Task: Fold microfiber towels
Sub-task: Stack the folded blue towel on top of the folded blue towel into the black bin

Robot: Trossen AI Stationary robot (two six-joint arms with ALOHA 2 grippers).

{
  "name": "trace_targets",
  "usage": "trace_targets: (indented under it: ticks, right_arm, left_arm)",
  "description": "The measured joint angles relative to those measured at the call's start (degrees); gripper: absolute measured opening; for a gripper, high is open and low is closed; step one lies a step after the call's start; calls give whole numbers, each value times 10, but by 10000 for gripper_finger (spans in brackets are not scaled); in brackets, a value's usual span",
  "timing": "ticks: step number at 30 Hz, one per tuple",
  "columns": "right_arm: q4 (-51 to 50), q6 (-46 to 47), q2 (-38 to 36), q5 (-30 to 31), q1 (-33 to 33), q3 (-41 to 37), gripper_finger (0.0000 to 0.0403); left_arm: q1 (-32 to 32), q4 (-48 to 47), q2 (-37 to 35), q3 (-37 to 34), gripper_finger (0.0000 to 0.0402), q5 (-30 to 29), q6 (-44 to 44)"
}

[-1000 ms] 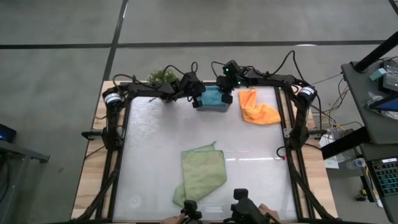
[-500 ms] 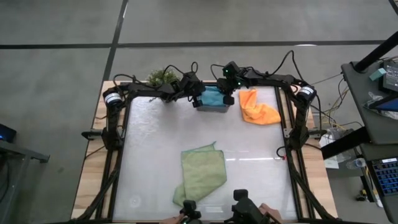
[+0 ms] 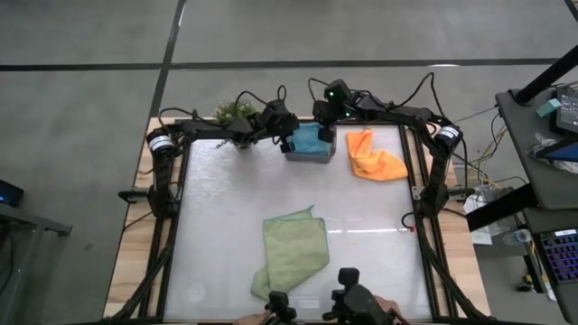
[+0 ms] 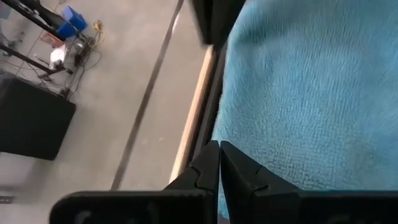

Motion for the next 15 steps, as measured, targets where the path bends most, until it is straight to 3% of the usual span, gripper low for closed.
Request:
trace_targets:
  ticks: [5,10,15]
  right_arm:
    - [40,21,5,-16,2,0,11]
    - [153,54,10,-149,0,-11,11]
    - [239,82,53,-170,5,-8,11]
  left_arm:
    - [-5,-5,-44,2,0,-5,14]
    - [-7,-15,-112,-14,0,-5,15]
    - [-16,-13,-175,-41,0,-3,14]
